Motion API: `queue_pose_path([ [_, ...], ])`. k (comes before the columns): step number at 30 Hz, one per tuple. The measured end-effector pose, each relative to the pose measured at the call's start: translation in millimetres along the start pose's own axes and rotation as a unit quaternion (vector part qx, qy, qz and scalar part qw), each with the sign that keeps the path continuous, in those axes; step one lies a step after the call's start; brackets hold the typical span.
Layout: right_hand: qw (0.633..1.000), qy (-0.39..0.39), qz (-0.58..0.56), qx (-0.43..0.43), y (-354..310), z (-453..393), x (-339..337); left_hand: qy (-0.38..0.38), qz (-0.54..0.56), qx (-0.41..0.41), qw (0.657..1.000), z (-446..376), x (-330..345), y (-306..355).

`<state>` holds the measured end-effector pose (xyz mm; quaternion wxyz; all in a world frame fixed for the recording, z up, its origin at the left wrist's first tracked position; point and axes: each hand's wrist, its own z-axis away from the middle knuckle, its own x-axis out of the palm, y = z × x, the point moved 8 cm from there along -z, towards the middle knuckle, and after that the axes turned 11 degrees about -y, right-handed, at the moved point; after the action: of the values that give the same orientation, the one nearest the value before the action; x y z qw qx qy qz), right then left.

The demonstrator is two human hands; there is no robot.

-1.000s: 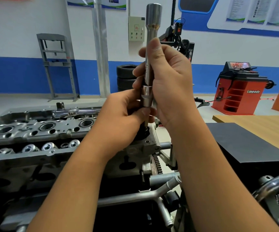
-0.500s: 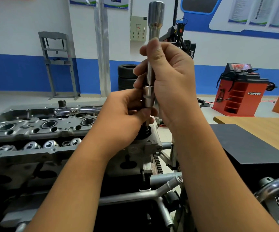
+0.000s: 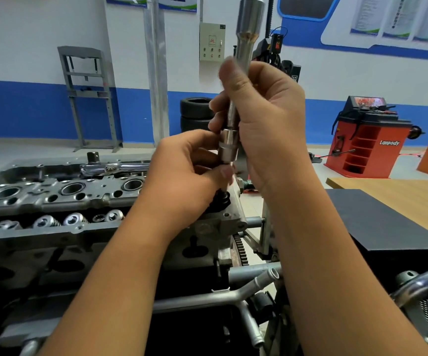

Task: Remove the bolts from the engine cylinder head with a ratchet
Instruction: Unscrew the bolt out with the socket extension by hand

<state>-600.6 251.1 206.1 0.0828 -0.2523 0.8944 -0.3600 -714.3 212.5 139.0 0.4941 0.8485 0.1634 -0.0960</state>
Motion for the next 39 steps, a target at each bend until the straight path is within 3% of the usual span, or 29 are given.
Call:
queue_pose_path([
  [3, 1.000, -0.009, 0.027, -0.008, -2, 2, 2, 0.036, 0.001, -0.008, 0.999, 3, -7, -3],
  [6, 1.000, -0.006, 0.024, -0.006, -2, 2, 2, -0.043, 0.034, -0.010, 0.998, 1, 3, -1],
  [8, 1.000, -0.006, 0.023, -0.002, -1, 1, 2, -0.057, 0.042, -0.012, 0.997, 0, 6, -1],
  [13, 1.000, -0.012, 0.019, 0.007, 1, 0, 2, 0.041, 0.002, -0.020, 0.999, 1, -7, -6],
  [18, 0.999, -0.018, 0.037, 0.003, -4, 1, 0, -0.053, 0.047, -0.026, 0.997, 0, 6, -6],
  [24, 0.997, -0.015, 0.080, -0.018, -7, 0, -5, 0.073, -0.044, -0.007, 0.996, 3, -5, -1],
  [30, 0.999, -0.017, 0.050, -0.004, -1, -1, -5, -0.052, 0.019, -0.020, 0.998, 0, 9, -2],
  [36, 0.999, -0.018, 0.036, 0.013, 3, 1, -1, 0.087, -0.052, -0.019, 0.995, 4, -11, -4],
  [39, 0.999, -0.019, 0.041, 0.012, 3, 0, 0, 0.010, -0.011, -0.018, 1.000, 0, 0, -3],
])
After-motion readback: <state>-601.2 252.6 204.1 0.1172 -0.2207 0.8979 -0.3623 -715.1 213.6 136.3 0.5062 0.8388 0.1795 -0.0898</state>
